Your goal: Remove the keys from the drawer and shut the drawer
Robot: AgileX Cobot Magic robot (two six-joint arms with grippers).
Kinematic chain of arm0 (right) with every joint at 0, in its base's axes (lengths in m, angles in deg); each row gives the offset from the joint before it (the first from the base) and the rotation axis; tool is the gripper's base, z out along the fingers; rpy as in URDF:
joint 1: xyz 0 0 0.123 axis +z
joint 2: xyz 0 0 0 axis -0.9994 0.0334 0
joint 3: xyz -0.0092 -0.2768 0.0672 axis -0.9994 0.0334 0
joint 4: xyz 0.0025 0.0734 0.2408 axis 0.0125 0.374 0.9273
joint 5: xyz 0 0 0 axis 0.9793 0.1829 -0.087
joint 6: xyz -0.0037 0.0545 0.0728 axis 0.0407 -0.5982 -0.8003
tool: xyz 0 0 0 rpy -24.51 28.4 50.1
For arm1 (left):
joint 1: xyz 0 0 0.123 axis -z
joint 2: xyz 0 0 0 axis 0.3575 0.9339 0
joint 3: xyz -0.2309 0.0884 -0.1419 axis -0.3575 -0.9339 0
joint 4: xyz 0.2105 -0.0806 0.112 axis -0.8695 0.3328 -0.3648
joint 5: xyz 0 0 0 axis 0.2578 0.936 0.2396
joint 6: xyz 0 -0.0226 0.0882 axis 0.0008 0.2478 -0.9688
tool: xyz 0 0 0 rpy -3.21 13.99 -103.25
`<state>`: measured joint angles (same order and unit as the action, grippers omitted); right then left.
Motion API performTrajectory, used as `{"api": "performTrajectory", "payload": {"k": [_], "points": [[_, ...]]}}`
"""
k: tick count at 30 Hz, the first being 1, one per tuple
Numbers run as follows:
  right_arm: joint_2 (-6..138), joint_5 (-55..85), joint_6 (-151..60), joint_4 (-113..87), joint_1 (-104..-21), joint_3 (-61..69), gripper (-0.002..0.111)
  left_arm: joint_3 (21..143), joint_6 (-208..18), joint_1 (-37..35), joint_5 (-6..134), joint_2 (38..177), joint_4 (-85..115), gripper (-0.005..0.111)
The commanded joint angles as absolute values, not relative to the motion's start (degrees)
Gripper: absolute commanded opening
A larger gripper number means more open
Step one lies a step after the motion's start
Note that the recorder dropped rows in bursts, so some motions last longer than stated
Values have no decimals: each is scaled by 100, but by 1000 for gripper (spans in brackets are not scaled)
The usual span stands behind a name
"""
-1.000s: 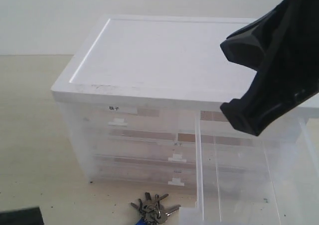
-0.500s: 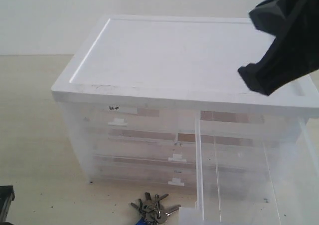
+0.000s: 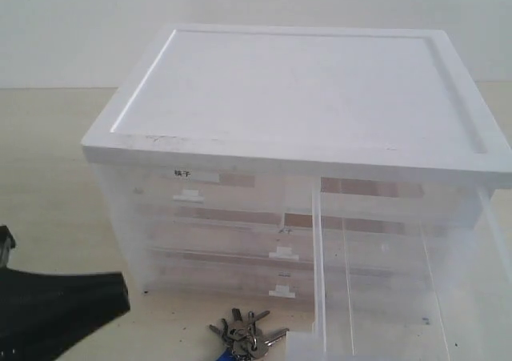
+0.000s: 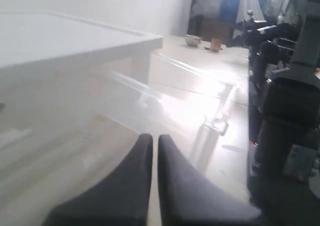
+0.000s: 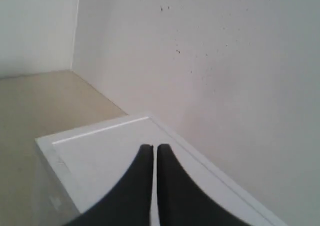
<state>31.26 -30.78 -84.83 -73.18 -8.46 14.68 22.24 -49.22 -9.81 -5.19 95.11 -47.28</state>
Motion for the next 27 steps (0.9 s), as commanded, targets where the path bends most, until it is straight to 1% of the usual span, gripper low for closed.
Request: {"api": "performTrajectory", "payload": {"k": [1, 3, 6, 9, 11, 14, 17, 20, 23, 27], "points": [[2552, -3169, -6946, -5470, -687, 1919, 0, 2259, -5608, -953, -310, 9331, -3074, 5], [2753, -3360, -6263, -4503, -687, 2505, 0, 2269, -6036, -953, -299, 9356, -2508, 5], [3239, -3396, -6128, -4113, -687, 3039, 0, 2269, -6259, -953, -299, 9450, -2177, 5], [3522, -2969, -5682, -3518, -687, 3061, 0, 2269, -6491, -953, -215, 9550, -2197, 5], [3547, -2641, -4894, -2631, -687, 3056, 0, 2269, -6581, -953, -13, 9597, -2198, 5], [3554, -2843, -4092, -1789, -687, 3056, 0, 2269, -6697, -953, 55, 9665, -2198, 5], [3569, -3523, -4092, -1798, -687, 3099, 0, 2269, -6697, -953, -125, 9697, -2198, 5], [3803, -3997, -4401, -2296, -697, 3358, 0, 2269, -6697, -953, -166, 9697, -2198, 5], [4086, -4198, -5089, -3280, -697, 3496, 0, 2269, -6697, -953, -166, 9697, -2210, 5], [4217, -3952, -5350, -3719, -697, 3496, 0, 2269, -6697, -953, -156, 9697, -2308, 5]]}}
